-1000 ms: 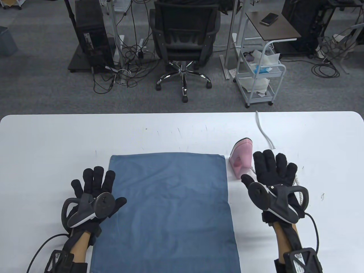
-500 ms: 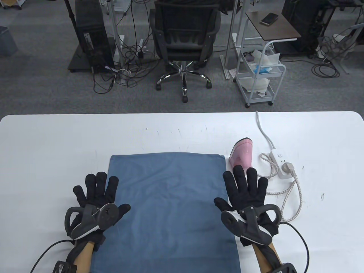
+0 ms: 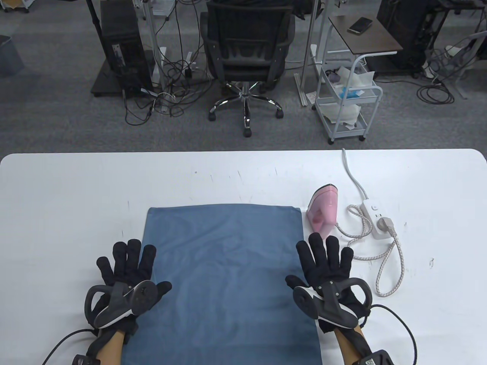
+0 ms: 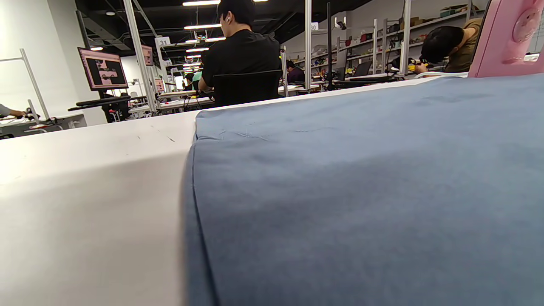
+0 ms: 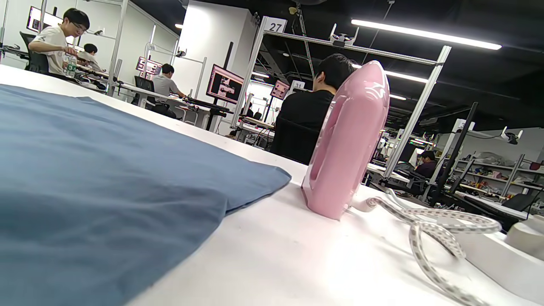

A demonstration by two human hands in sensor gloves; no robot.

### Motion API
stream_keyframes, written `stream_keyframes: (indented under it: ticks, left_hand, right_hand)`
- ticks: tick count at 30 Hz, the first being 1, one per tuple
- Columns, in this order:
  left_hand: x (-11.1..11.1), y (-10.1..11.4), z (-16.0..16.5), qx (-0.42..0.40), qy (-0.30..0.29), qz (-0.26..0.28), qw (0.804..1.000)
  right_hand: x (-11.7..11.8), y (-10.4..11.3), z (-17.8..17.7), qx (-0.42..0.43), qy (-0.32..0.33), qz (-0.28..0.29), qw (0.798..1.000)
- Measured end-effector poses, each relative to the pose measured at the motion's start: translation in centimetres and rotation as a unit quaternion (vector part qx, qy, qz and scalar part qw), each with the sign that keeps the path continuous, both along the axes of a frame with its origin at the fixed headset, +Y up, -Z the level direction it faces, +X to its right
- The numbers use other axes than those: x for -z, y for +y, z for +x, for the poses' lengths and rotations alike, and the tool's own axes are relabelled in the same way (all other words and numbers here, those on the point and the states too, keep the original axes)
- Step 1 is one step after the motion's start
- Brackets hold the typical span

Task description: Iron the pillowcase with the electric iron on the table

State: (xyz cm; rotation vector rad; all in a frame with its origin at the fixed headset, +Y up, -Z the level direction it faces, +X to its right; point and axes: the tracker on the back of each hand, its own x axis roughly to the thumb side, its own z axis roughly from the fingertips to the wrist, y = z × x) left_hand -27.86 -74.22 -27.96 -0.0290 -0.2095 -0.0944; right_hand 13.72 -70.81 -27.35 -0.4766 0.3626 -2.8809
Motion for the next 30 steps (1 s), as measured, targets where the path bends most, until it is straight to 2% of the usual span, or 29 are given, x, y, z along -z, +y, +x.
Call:
stream_keyframes:
  ticks: [30]
  left_hand:
    - [0.03,-0.09,0.03,0.005,-0.003,-0.006,1.000]
  right_hand:
    - [-0.02,-0.05,0.12,0.010,0.008,0.009,1.000]
